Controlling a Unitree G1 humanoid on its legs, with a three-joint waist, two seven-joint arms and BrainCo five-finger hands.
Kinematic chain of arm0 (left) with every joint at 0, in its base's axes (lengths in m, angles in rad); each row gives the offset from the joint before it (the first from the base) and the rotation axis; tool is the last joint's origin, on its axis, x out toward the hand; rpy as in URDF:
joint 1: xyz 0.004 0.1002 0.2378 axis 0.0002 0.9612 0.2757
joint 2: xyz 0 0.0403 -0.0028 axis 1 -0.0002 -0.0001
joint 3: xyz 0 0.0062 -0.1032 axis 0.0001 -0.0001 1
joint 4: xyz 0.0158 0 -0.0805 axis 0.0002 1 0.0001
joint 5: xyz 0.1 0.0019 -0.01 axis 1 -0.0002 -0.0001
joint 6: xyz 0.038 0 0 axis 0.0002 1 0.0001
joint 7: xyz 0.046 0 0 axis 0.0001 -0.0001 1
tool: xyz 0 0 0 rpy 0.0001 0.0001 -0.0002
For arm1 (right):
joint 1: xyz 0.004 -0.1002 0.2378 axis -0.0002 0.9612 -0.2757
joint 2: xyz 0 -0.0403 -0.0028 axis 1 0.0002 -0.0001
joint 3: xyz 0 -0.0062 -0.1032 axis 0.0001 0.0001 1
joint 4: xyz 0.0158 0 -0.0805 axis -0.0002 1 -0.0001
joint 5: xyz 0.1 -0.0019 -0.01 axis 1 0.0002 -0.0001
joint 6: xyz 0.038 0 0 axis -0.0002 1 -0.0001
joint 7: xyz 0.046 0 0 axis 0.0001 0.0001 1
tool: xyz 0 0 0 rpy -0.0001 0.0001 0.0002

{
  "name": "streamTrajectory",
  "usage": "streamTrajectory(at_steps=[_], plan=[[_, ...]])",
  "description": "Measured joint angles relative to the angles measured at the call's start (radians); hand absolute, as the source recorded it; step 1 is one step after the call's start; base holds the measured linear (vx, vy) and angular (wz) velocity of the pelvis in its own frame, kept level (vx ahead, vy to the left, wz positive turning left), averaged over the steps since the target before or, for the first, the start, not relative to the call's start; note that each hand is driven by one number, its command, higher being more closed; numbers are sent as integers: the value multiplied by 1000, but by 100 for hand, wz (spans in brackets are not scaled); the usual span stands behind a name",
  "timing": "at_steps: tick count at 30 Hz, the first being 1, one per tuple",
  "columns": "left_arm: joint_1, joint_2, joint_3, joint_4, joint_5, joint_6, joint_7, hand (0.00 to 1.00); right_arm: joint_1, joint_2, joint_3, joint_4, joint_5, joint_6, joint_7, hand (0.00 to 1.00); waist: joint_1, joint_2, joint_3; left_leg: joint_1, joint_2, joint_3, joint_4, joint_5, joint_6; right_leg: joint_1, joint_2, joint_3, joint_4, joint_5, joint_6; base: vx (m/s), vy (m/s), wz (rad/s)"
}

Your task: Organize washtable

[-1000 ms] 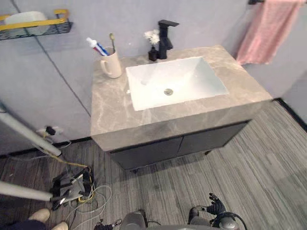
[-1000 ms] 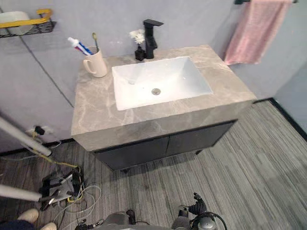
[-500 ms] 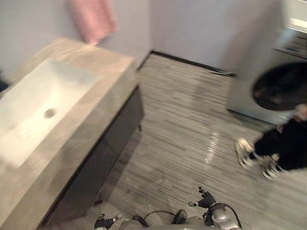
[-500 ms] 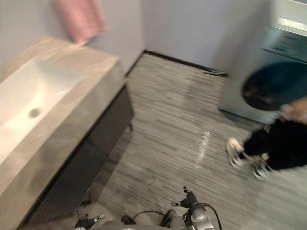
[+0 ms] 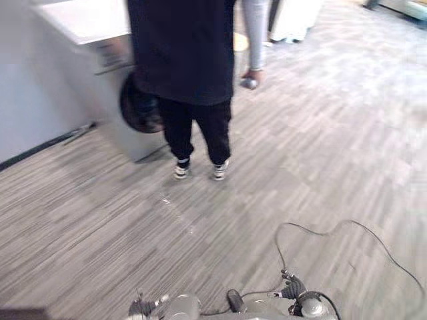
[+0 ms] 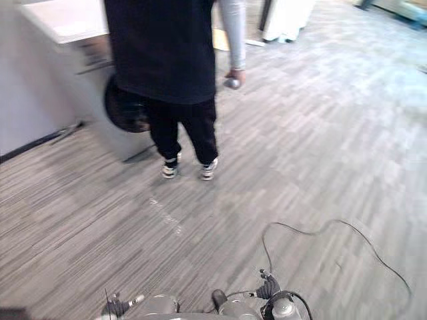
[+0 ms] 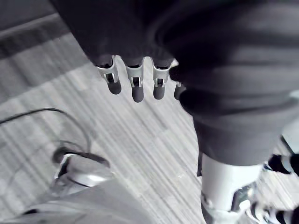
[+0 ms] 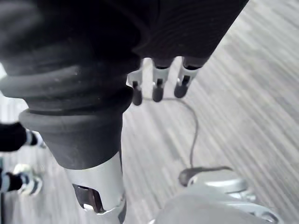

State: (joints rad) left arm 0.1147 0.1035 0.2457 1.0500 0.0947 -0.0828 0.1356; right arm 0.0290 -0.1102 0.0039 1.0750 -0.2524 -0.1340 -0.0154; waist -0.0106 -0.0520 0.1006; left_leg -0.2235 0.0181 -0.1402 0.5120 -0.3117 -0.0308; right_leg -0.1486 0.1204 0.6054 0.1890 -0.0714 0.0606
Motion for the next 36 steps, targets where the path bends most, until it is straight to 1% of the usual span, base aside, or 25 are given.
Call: streamTrajectory(at_steps=[1,2,3,4,5,6,7,8,9,10,12,15,17,20,21,22,23,24,25,26,27,29,31,33,36], plan=[[5,0,-2,1,9,0,0,0,-3,3,-2,-2,-6,0,-1,0,-2,4,1,13,6,88,-13,1,14,-26,3,48,2,56,29,-12,390,-201],[4,-2,-9,4,18,-1,0,0,-10,2,-3,-2,-5,1,-1,0,-3,12,2,25,15,152,-34,2,19,-45,9,69,-4,102,32,-29,434,-236],[3,-8,-20,7,33,-1,0,0,-29,1,-5,2,-1,8,-2,0,-2,36,2,38,49,243,-78,20,48,-68,12,38,-39,174,-11,-56,278,-265],[3,-10,-42,8,35,-2,0,0,-46,7,-2,1,18,11,-2,0,-1,48,5,66,64,368,-138,42,87,-119,-21,-222,-18,170,-47,-55,253,-263],[4,-9,-49,11,34,-2,0,0,-47,12,-2,1,27,10,-1,0,1,49,5,87,61,427,-171,51,96,-136,-49,-386,3,143,-61,-58,226,-261],[2,-8,-60,23,34,0,-1,0,-43,16,-8,-3,41,8,-1,0,0,57,9,121,53,510,-210,59,106,-131,-108,-656,44,91,-112,-58,211,-253],[3,-10,-73,32,34,4,-3,0,-42,16,-18,-3,46,6,-1,0,-1,68,15,166,43,616,-244,60,108,-102,-164,-896,113,29,-139,-80,186,-239],[2,-11,-79,39,34,6,-4,0,-41,16,-23,-2,47,6,-2,0,0,72,17,183,37,648,-255,60,109,-85,-180,-952,135,5,-142,-106,126,-222],[2,-13,-80,46,34,9,-4,0,-38,16,-26,-1,47,5,-3,0,0,74,17,210,21,677,-275,64,115,-51,-190,-1003,151,-18,-124,-87,66,-166],[2,-13,-80,50,34,9,-4,0,-35,18,-26,-1,47,5,-3,0,-1,74,17,226,6,697,-293,64,115,-27,-191,-1008,152,-23,-115,-98,41,-187],[-15,-19,-80,51,31,9,-4,0,-21,27,-53,-4,61,-1,-2,0,-4,71,12,236,-25,737,-316,64,115,39,-170,-952,35,-37,-59,-89,-19,-147],[-27,-25,-80,50,28,7,-4,0,-10,47,-132,-1,96,-2,-2,0,-12,79,10,237,-49,722,-365,118,96,63,-154,-919,-94,25,-45,-93,-51,-54],[-27,-25,-79,50,19,7,-3,0,-7,54,-154,0,107,5,-3,0,-10,78,8,230,-57,721,-382,121,94,65,-145,-902,-145,83,-45,-93,-71,-7],[-15,-24,-71,48,4,7,-4,0,-4,56,-154,2,106,9,-2,0,2,70,8,225,-59,723,-376,121,93,70,-135,-873,-174,106,-56,-74,-32,0],[-5,-23,-40,46,-2,7,-5,0,-4,58,-151,2,105,9,-2,0,13,59,9,208,-57,709,-314,121,94,73,-144,-851,-164,110,-59,-47,14,3],[12,-23,-28,38,-6,6,-3,0,0,50,-143,20,103,9,-2,0,30,37,3,157,-61,610,-191,122,92,80,-172,-828,-154,109,-59,-27,22,-4],[21,-26,-16,36,-9,5,-2,0,-2,48,-142,38,103,10,-1,0,41,25,7,128,-62,537,-141,102,116,82,-183,-819,-154,110,-60,-47,16,-30],[36,-29,-7,38,-15,-2,0,0,-1,58,-143,47,103,11,-2,0,58,22,7,117,-49,452,-120,66,159,84,-191,-797,-152,114,-56,-67,-9,-48],[56,-34,-9,46,-17,2,0,0,4,52,-150,41,104,13,-2,0,52,48,-4,139,20,399,-187,71,87,82,-168,-790,-164,124,-39,-76,-14,-56],[62,-39,-3,51,-23,7,0,0,4,47,-150,41,104,13,-2,0,53,50,-5,150,0,407,-211,73,99,84,-170,-779,-176,133,-26,-67,34,-69],[82,-37,-4,50,-24,9,3,0,15,52,-150,38,105,13,-1,0,52,51,-32,168,-25,434,-298,103,88,90,-193,-763,-220,141,-23,-17,80,-53],[83,-27,-19,51,-24,9,0,0,16,62,-157,38,109,23,-3,0,50,40,-40,190,-63,445,-378,141,109,85,-213,-759,-256,171,-11,2,137,-28],[77,-27,-23,50,-24,8,-1,0,17,63,-163,39,125,28,-3,0,47,43,-45,213,-89,439,-431,162,119,91,-227,-765,-267,183,6,21,101,9],[77,-24,-41,50,-23,7,-2,0,18,64,-164,40,125,29,-2,0,46,47,-50,246,-105,425,-459,181,133,110,-234,-768,-269,183,7,85,112,25],[78,-22,-46,50,-23,7,-3,0,19,65,-164,48,124,33,0,0,47,44,-62,273,-118,386,-462,183,135,153,-240,-772,-287,187,12,134,74,35]])
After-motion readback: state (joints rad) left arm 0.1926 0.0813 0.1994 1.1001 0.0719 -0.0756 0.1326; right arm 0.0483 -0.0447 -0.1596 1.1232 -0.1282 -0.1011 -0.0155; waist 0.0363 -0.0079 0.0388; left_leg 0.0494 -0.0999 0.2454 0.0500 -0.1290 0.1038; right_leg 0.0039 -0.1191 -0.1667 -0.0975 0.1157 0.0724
